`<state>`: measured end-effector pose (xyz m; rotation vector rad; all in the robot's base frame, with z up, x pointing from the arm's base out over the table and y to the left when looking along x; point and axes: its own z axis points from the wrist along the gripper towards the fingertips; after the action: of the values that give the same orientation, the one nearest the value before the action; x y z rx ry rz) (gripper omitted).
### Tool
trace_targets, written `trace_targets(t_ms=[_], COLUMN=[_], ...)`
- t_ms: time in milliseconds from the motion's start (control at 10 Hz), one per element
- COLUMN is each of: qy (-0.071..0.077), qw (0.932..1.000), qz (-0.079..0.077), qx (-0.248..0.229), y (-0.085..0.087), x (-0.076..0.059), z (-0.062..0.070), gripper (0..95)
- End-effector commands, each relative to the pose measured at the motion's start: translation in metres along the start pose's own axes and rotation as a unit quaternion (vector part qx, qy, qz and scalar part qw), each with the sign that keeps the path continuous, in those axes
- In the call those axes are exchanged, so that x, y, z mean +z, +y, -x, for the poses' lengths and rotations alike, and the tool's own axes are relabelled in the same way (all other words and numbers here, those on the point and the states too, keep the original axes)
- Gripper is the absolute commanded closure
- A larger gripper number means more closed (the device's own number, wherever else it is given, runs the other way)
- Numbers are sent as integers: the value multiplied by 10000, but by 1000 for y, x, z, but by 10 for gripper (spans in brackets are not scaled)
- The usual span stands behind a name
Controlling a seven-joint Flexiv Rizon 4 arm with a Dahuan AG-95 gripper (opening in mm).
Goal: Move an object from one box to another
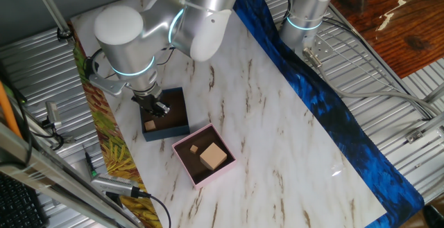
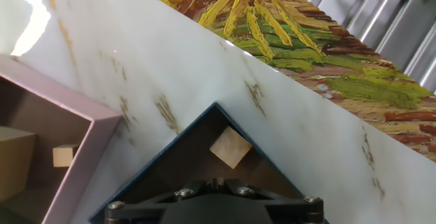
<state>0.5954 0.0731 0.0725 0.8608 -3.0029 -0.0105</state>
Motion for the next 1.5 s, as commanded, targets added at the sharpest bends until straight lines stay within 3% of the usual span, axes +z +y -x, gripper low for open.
trace_targets(t_ms=[100, 500, 800, 1000, 1300, 1400, 1500], qy=[10, 90, 44, 97, -146, -256, -278], qw=[10000, 9999, 9996, 9990, 9965, 9945, 9945], qz=[36, 51, 5, -219, -546, -719, -709], qx=[-18, 15, 269, 371, 619, 712, 714], y=[0, 0, 0, 0, 0, 0, 0], x=[0, 0, 0, 0, 0, 0, 0], z=[0, 0, 0, 0, 0, 0, 0], gripper=[950, 950, 950, 950, 950, 950, 950])
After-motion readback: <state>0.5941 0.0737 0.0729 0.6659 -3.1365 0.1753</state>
